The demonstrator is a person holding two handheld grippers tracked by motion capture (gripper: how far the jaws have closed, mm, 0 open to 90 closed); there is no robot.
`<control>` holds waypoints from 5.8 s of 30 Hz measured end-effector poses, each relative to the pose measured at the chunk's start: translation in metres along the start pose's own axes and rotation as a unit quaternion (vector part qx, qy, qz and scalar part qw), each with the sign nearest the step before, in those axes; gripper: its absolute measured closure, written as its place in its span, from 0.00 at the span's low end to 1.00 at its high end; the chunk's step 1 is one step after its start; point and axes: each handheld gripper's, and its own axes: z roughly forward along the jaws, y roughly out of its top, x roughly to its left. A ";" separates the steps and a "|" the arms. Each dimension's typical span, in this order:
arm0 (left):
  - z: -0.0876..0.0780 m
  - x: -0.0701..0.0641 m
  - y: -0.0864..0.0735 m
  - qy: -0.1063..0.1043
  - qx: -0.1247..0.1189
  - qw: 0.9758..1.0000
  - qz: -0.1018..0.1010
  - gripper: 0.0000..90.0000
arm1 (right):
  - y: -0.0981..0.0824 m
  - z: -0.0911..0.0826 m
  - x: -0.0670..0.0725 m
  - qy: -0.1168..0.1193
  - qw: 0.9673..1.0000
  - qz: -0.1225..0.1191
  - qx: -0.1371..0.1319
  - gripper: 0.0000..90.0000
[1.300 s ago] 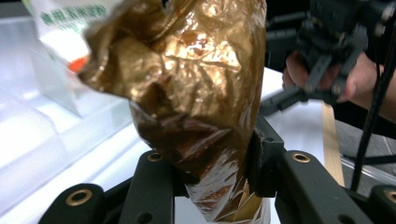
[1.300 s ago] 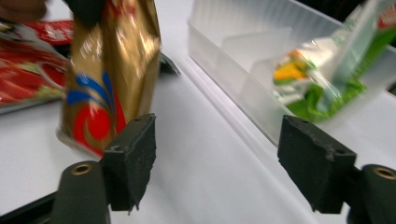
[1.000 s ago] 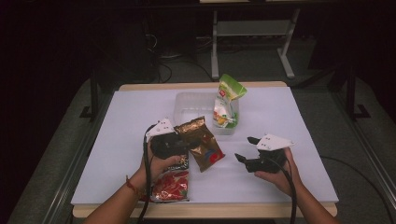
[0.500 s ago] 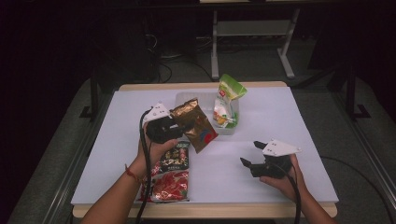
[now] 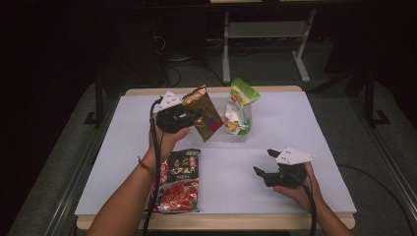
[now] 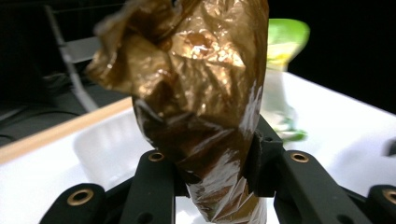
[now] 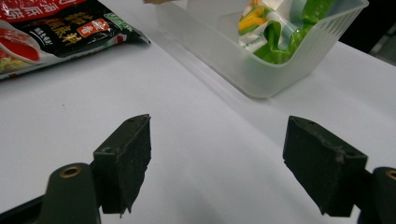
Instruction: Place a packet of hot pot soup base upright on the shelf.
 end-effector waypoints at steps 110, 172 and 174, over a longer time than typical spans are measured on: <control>0.043 -0.036 -0.007 0.015 0.033 0.998 0.042 0.62 | 0.000 0.012 0.012 0.033 0.999 -0.028 0.029 0.26; -0.108 0.034 -0.117 -0.003 0.118 0.989 0.092 0.32 | 0.002 0.018 0.018 0.039 0.998 -0.018 0.039 0.29; -0.111 0.037 -0.125 -0.003 0.128 0.988 0.090 0.32 | 0.003 0.020 0.019 0.044 0.998 -0.017 0.037 0.29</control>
